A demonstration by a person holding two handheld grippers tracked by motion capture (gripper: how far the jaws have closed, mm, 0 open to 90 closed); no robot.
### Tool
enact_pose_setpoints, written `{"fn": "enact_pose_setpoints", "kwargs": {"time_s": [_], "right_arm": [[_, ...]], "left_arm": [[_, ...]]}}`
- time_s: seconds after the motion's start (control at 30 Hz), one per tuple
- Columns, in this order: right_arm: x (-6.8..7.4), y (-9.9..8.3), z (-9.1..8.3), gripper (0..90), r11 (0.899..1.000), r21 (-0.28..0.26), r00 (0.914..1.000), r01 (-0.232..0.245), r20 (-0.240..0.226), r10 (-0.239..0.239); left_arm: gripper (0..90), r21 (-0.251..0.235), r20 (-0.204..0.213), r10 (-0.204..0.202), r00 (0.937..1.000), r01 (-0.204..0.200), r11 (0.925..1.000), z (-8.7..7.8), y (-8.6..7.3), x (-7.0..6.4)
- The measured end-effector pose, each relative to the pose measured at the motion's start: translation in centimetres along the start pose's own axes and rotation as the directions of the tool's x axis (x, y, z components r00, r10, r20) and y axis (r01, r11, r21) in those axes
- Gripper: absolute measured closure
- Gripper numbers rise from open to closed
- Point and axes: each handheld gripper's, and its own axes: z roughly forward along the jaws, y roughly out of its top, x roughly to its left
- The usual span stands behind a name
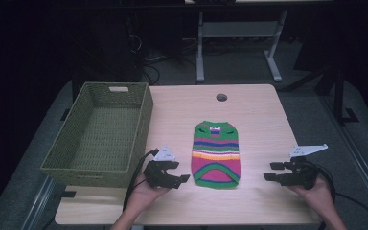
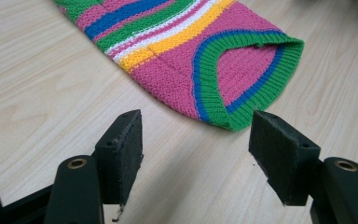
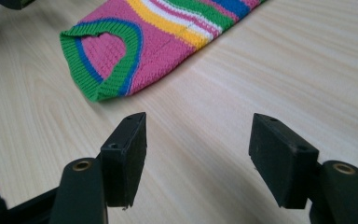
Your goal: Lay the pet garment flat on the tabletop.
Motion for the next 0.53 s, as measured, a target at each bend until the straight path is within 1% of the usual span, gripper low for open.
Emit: {"fn": "enact_pose_setpoints", "kwargs": {"time_s": [0.07,0.1,0.17,0.2,0.23,0.27,0.3,0.33,0.4,0.47,0.5,0.53], "right_arm": [[0.0,-0.2,-0.1,36.1,1.000,0.000,1.0000,-0.001,-0.001,0.001],[0.0,-0.5,-0.1,35.7,1.000,-0.001,1.0000,-0.004,-0.001,0.004],[0.1,-0.9,-0.2,35.2,1.000,-0.003,0.9999,-0.013,-0.001,0.013],[0.1,-1.3,-0.5,34.6,1.000,-0.010,0.9998,-0.019,-0.005,0.019],[0.1,-1.3,-0.5,34.6,1.000,-0.010,0.9998,-0.019,-0.005,0.019],[0.2,-1.5,-0.5,33.8,1.000,-0.017,0.9995,-0.027,-0.016,0.026],[0.3,-1.7,-0.6,32.9,0.999,-0.014,0.9993,-0.035,-0.015,0.034],[0.8,-2.0,-0.8,32.1,1.000,-0.018,0.9998,-0.017,-0.002,0.017],[1.0,-2.2,-0.9,31.3,1.000,-0.023,0.9999,-0.011,0.000,0.011],[1.3,-2.6,-1.1,30.1,0.999,-0.037,0.9999,-0.008,0.008,0.008],[1.5,-2.8,-1.2,30.1,0.999,-0.046,0.9999,-0.008,0.010,0.008],[1.7,-3.0,-1.3,29.5,0.999,-0.046,0.9998,-0.008,0.020,0.008]], "left_arm": [[33.7,-0.006,-0.004,-0.007,1.0000,0.007,1.0000,-0.1,-0.2,-0.1],[33.7,-0.002,-0.007,0.002,1.0000,-0.002,1.0000,-0.2,-0.4,-0.1],[32.9,-0.010,-0.006,-0.017,0.9998,0.017,0.9998,-0.2,-0.7,-0.4],[32.6,-0.004,-0.005,-0.006,1.0000,0.006,1.0000,-0.3,-1.0,-0.6],[32.4,-0.004,-0.005,-0.006,1.0000,0.006,1.0000,-0.3,-1.0,-0.6],[32.4,-0.009,-0.007,-0.002,1.0000,0.002,1.0000,-0.3,-1.2,-0.7],[32.1,-0.005,-0.008,-0.008,0.9999,0.008,1.0000,-0.4,-1.4,-0.9],[30.8,-0.009,-0.008,-0.008,0.9999,0.008,0.9999,-0.5,-1.6,-1.0],[30.1,-0.019,0.002,-0.026,0.9997,0.026,0.9995,-0.8,-2.1,-1.2],[30.0,-0.034,0.011,-0.030,0.9995,0.030,0.9990,-1.2,-2.5,-1.3],[30.0,-0.048,0.013,-0.038,0.9992,0.039,0.9981,-1.3,-2.7,-1.4],[29.7,-0.058,0.009,-0.036,0.9993,0.037,0.9977,-1.6,-2.9,-1.4]]}}
